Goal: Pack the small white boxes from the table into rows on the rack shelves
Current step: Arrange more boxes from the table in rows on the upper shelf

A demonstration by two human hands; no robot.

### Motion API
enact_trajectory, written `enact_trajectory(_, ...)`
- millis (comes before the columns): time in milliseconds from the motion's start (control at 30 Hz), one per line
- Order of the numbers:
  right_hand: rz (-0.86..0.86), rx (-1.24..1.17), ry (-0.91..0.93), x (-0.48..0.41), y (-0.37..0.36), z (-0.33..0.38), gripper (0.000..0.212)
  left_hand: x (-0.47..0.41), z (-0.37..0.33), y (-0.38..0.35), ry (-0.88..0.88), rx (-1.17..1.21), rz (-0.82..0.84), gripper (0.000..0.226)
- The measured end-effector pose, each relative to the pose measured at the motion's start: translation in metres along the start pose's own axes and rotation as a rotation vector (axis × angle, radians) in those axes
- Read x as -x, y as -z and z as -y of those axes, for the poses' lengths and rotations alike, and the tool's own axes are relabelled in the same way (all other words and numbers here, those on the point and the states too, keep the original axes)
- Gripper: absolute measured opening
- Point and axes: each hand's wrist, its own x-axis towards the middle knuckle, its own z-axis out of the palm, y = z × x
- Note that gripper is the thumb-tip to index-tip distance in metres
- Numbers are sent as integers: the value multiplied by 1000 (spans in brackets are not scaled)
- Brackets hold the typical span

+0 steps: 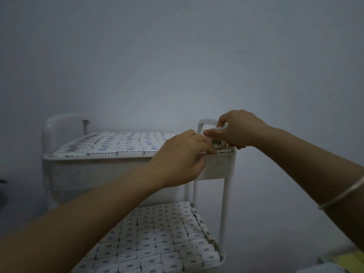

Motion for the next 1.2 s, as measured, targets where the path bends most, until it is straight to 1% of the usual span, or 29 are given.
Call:
enact_trajectory(67, 64, 24, 13, -1, 1, -2, 58, 2, 2, 1, 22, 53, -12, 33)
enact_trajectory(133, 136, 122, 20, 0, -1, 0, 61, 6, 3, 2, 44, 97, -55, 32)
enact_trajectory(200, 196, 195, 17, 2, -6, 3, 68, 11, 4, 3, 69, 64, -129, 30)
enact_trajectory(267, 227, 176, -15, 5, -11, 5, 77, 16, 5, 7, 99, 15, -214, 27)
enact_trajectory(333, 214, 130, -49, 7, -12, 6, 75, 21, 6, 12, 117, 3, -264, 26)
enact_trajectory(400, 174, 102, -54, 12, -8, 6, 69, 26, 5, 19, 125, 2, -280, 25)
enact_trajectory(467, 59, 52, -21, 21, -2, 9, 60, 36, 2, 27, 132, -13, -290, 23)
enact_trajectory(567, -179, -230, 88, 50, -2, 35, 41, 68, -4, 39, 150, -123, -346, 20)
enact_trajectory(600, -216, -324, 139, 66, -7, 50, 36, 84, -7, 43, 167, -144, -355, 20)
enact_trajectory(633, -210, -393, 185, 84, -15, 68, 33, 102, -10, 47, 197, -144, -349, 20)
enact_trajectory(700, -97, -472, 286, 123, -39, 105, 31, 144, -13, 52, 292, -106, -284, 20)
enact_trajectory(800, 160, -528, 442, 177, -88, 157, 25, 220, -8, 60, 469, -43, -99, 20)
enact_trajectory(867, 316, -562, 487, 206, -123, 185, 20, 272, -2, 69, 584, -30, 50, 24)
enact_trajectory(933, 439, -599, 499, 230, -155, 207, 14, 323, 1, 82, 688, -32, 139, 28)
enact_trajectory(967, 474, -604, 503, 240, -170, 217, 13, 346, 1, 90, 740, -30, 165, 29)
enact_trajectory(1067, 485, -571, 502, 258, -202, 243, 23, 403, -4, 107, 867, -22, 186, 30)
enact_trajectory(1133, 513, -560, 459, 266, -213, 259, 24, 430, -10, 110, 904, -43, 186, 26)
enact_trajectory(1200, 561, -517, 400, 274, -221, 273, 24, 448, -15, 104, 913, -75, 221, 21)
